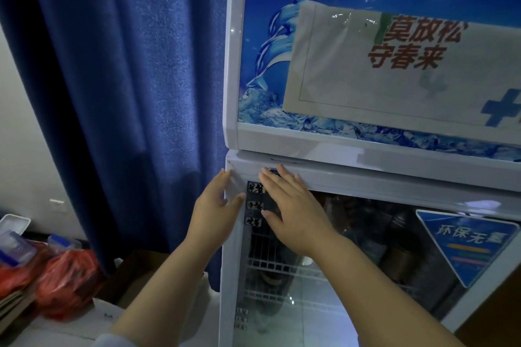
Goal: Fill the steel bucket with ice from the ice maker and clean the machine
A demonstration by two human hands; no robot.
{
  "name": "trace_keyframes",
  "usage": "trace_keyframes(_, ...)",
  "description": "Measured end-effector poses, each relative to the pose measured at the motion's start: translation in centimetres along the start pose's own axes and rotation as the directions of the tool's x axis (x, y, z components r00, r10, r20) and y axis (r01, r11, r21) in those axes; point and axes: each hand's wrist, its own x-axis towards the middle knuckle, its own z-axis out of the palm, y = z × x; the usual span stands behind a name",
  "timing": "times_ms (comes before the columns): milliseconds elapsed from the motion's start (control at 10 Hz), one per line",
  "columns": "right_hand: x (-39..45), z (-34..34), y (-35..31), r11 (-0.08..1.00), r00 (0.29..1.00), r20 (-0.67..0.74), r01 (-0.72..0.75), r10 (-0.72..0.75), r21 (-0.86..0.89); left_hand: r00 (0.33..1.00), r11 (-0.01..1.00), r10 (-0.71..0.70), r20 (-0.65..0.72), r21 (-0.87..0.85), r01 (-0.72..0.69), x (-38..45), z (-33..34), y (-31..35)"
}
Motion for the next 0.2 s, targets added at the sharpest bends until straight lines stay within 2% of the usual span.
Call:
trace_keyframes(100, -0.5, -0.5, -0.4, 0.994, 0.997, -0.068, -0.041, 0.048, 0.098, 0.998, 0.999, -0.019, -0.060, -0.042, 0.016, -1.2, -0.3, 0.4)
trace_keyframes(200, -1.5, -1.3, -1.0, 0.970, 0.981, -0.096, -0.148, 0.169, 0.195, 0.990, 0.999, -0.042, -0.135, -0.019, 0.040, -2.7, -0.7, 1.3)
